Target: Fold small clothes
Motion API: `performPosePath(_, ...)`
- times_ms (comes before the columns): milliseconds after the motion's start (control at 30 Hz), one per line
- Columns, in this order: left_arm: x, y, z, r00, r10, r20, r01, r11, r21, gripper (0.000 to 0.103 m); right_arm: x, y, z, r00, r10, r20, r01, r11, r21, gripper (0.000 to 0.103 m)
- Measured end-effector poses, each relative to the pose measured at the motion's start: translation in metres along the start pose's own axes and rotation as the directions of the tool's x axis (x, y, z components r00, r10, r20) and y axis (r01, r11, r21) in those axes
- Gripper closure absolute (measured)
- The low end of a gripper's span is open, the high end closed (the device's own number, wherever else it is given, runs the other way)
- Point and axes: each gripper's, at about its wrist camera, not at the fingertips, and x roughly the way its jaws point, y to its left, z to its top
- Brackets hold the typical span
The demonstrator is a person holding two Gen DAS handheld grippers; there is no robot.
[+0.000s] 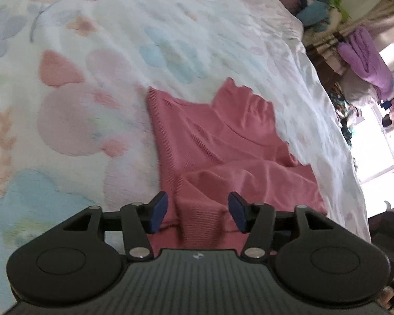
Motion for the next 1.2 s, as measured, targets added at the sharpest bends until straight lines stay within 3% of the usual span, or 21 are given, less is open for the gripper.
performPosePath(67, -0.002, -0.009, -0.004, 1.0, 0.009, 0.006, -0.009, 0.999, 0.035, 0.037, -0.023, -0.01, 0.0, 0.998, -0.053, 0.023, 0.054, 0.998, -0.031, 0.055)
performPosePath(167, -0.007, -0.024, -0.012, 1.0, 0.008, 0.018, -0.01, 0.995, 0.097, 0.023, -0.049, -0.035, -0.003, 0.983, -0.172, 0.055, 0.175, 0.984, -0.045, 0.055)
performPosePath(233, -0.003, -0.035, -0.015, 0.993, 0.113, 0.031, -0.117, 0.98, 0.162, 0.022, -0.065, -0.057, -0.005, 0.973, -0.218, 0.077, 0.22, 0.976, -0.012, 0.055)
performPosePath(333, 0.013, -0.041, -0.017, 0.962, 0.27, 0.043, -0.272, 0.931, 0.245, 0.029, -0.085, -0.088, -0.002, 0.951, -0.298, 0.087, 0.297, 0.955, 0.027, 0.055)
performPosePath(400, 0.021, -0.037, -0.017, 0.951, 0.309, 0.025, -0.304, 0.914, 0.268, 0.036, -0.097, -0.104, 0.004, 0.936, -0.338, 0.101, 0.336, 0.941, 0.036, 0.057)
performPosePath(433, 0.024, -0.033, -0.017, 0.956, 0.294, 0.003, -0.285, 0.924, 0.257, 0.058, -0.101, -0.111, 0.01, 0.93, -0.351, 0.109, 0.349, 0.937, 0.037, 0.057)
performPosePath(500, 0.024, -0.026, -0.015, 0.965, 0.259, -0.032, -0.246, 0.944, 0.219, 0.088, -0.111, -0.124, 0.022, 0.92, -0.369, 0.129, 0.366, 0.929, 0.05, 0.057)
performPosePath(533, 0.02, -0.025, -0.013, 0.97, 0.242, -0.032, -0.231, 0.952, 0.201, 0.092, -0.112, -0.132, 0.03, 0.916, -0.377, 0.138, 0.372, 0.926, 0.058, 0.057)
performPosePath(633, 0.001, -0.033, -0.006, 0.984, 0.178, 0.018, -0.178, 0.965, 0.19, 0.095, -0.116, -0.156, 0.056, 0.912, -0.381, 0.151, 0.371, 0.924, 0.09, 0.06)
performPosePath(800, -0.032, -0.049, 0.017, 0.983, 0.157, 0.094, -0.173, 0.965, 0.198, 0.095, -0.104, -0.205, 0.102, 0.909, -0.395, 0.134, 0.358, 0.903, 0.236, 0.067)
performPosePath(900, -0.037, -0.053, 0.029, 0.983, 0.156, 0.098, -0.173, 0.966, 0.192, 0.095, -0.088, -0.234, 0.12, 0.918, -0.386, 0.094, 0.332, 0.875, 0.352, 0.073)
performPosePath(1033, -0.028, -0.055, 0.038, 0.982, 0.165, 0.091, -0.18, 0.964, 0.195, 0.095, -0.061, -0.251, 0.128, 0.906, -0.422, 0.001, 0.389, 0.835, 0.39, 0.076)
performPosePath(1100, -0.026, -0.056, 0.042, 0.982, 0.165, 0.094, -0.18, 0.965, 0.191, 0.095, -0.048, -0.255, 0.125, 0.912, -0.408, -0.031, 0.387, 0.836, 0.389, 0.098)
performPosePath(1133, -0.026, -0.057, 0.044, 0.982, 0.161, 0.097, -0.177, 0.964, 0.197, 0.095, -0.044, -0.257, 0.124, 0.915, -0.402, -0.036, 0.383, 0.836, 0.392, 0.103)
performPosePath(1200, -0.034, -0.059, 0.051, 0.979, 0.145, 0.144, -0.173, 0.962, 0.21, 0.095, -0.051, -0.257, 0.123, 0.914, -0.407, 0.0, 0.374, 0.841, 0.39, 0.103)
